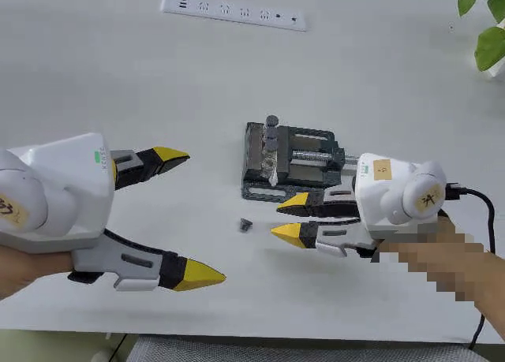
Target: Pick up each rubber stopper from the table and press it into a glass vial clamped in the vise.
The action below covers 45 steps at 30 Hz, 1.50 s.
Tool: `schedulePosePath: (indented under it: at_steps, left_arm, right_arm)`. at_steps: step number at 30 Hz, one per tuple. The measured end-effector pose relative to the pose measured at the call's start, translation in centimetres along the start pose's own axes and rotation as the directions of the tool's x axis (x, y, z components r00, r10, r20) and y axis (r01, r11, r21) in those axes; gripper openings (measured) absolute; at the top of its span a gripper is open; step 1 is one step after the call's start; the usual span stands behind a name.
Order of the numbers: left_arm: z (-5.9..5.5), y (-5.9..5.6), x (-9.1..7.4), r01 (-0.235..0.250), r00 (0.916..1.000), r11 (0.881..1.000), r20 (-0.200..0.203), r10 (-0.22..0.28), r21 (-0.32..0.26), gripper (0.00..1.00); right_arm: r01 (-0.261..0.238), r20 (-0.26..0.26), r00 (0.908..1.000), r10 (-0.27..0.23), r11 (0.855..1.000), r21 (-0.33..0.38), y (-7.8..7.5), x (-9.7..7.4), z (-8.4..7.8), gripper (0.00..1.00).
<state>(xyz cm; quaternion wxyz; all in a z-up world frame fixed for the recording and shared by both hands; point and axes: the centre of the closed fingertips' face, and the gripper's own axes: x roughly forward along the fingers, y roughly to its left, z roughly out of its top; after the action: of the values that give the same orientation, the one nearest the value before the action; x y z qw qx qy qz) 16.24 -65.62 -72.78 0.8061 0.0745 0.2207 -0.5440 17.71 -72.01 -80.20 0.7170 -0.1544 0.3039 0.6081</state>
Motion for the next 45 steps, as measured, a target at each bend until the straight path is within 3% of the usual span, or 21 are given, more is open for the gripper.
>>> schedulePosePath:
  at_steps: [12, 22, 33, 45]
  left_arm:
    - [-0.3, 0.0, 0.1, 0.000, 1.0000, 1.000, -0.004, 0.000, -0.011, 0.92]
    - [-0.5, 0.1, 0.2, 0.001, 1.0000, 1.000, -0.007, -0.001, -0.016, 0.92]
    - [-0.5, 0.2, 0.3, 0.002, 1.0000, 1.000, -0.005, -0.002, -0.020, 0.92]
    - [-0.6, 0.3, 0.4, 0.006, 1.0000, 1.000, -0.005, -0.006, -0.023, 0.91]
  right_arm:
    - [-0.035, -0.077, 0.9967, 0.027, 0.994, -0.104, 0.0, 2.5, -0.8, 0.07]
    - [-0.052, -0.120, 0.9923, 0.032, 0.985, -0.165, -0.1, 3.3, -1.0, 0.04]
    - [-0.069, -0.142, 0.9891, 0.040, 0.977, -0.203, -0.1, 3.8, -0.9, 0.00]
    - [-0.060, -0.142, 0.9893, 0.032, 0.979, -0.197, 0.0, 3.8, -0.8, 0.00]
